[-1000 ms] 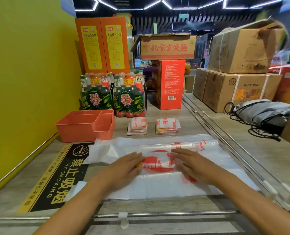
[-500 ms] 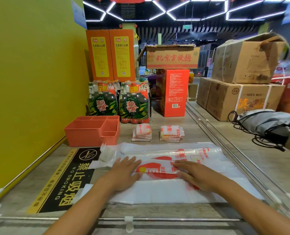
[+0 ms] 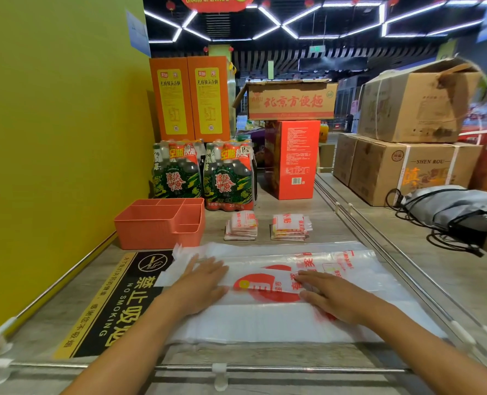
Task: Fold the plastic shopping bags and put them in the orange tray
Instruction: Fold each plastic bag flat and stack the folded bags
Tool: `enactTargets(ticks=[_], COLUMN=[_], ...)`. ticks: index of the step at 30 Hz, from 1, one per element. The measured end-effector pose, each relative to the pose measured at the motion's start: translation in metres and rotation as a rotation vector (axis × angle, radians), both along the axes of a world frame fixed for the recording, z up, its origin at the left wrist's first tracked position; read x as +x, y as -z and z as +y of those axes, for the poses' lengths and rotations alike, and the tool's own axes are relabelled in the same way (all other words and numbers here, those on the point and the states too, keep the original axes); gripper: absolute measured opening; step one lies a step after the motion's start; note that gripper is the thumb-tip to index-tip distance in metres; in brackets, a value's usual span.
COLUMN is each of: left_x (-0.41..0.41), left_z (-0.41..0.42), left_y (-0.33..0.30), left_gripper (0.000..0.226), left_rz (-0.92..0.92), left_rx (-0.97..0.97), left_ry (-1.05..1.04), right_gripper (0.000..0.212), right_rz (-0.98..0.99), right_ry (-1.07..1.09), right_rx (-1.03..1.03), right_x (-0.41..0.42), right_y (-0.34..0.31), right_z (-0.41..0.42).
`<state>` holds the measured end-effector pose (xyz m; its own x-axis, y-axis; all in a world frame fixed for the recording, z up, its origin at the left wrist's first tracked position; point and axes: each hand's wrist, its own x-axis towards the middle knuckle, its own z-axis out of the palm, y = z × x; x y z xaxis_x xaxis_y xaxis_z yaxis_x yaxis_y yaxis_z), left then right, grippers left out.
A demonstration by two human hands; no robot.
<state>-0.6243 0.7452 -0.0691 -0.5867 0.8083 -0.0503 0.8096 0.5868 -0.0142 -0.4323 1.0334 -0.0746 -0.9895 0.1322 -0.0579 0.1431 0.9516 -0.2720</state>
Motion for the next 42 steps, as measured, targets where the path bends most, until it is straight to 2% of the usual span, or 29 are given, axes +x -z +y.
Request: enactTargets(ticks=[4, 8, 11, 14, 19, 23, 27, 29, 30, 32, 35, 36, 39, 42], left_x=[0.011, 0.037, 0.049, 0.052, 0.056, 0.057, 0.053, 0.051, 0.051, 0.052, 0.054, 0.055, 0.055, 0.052], left_z=[0.02, 0.056, 0.078, 0.087, 0.094, 0.1, 0.089, 0.079, 0.075, 0.071, 0.074, 0.075, 0.076, 0.076], left_y=[-0.003, -0.017, -0.016, -0.006, -0.001, 0.006, 0.001, 0.0, -0.001, -0.001, -0.001, -0.001, 0.0, 0.004], left_gripper=[0.057, 0.052, 0.042, 0.033, 0.041, 0.048, 0.046, 0.042, 0.04, 0.037, 0.04, 0.041, 0.043, 0.047], left_rz=[-0.053, 0.049, 0.118, 0.149, 0.181, 0.161, 0.156, 0.121, 0.097, 0.057, 0.037, 0.039, 0.044, 0.03], left_rx=[0.111, 0.082, 0.076, 0.151, 0.317, 0.247, 0.199, 0.23, 0.248, 0.27, 0.256, 0.244, 0.222, 0.22], left_ry=[0.154, 0.24, 0.244, 0.239, 0.268, 0.253, 0.213, 0.201, 0.196, 0.192, 0.194, 0.193, 0.19, 0.177], right_gripper=[0.057, 0.057, 0.057, 0.055, 0.038, 0.025, 0.031, 0.031, 0.03, 0.031, 0.033, 0.036, 0.033, 0.03], right_rz=[0.004, 0.008, 0.002, 0.04, 0.144, 0.179, 0.138, 0.095, 0.095, 0.079, 0.075, 0.098, 0.127, 0.065], right_ry=[-0.001, -0.009, -0.02, -0.033, -0.021, -0.009, 0.105, 0.158, 0.206, 0.218, 0.164, 0.172, 0.175, 0.32], right_rx=[0.016, -0.005, -0.012, 0.035, 0.109, 0.065, 0.008, 0.162, 0.167, 0.169, 0.377, 0.385, 0.36, 0.193], right_x=[-0.002, -0.002, -0.001, 0.001, -0.006, -0.004, 0.005, 0.008, 0.01, 0.015, 0.017, 0.018, 0.022, 0.019], right_y=[-0.001, -0.004, -0.008, -0.011, -0.006, -0.014, -0.011, -0.009, -0.007, -0.007, -0.002, 0.001, -0.002, -0.013], right_z=[0.0, -0.004, -0.009, -0.013, -0.017, -0.026, -0.01, 0.009, 0.018, 0.032, 0.047, 0.049, 0.046, 0.035])
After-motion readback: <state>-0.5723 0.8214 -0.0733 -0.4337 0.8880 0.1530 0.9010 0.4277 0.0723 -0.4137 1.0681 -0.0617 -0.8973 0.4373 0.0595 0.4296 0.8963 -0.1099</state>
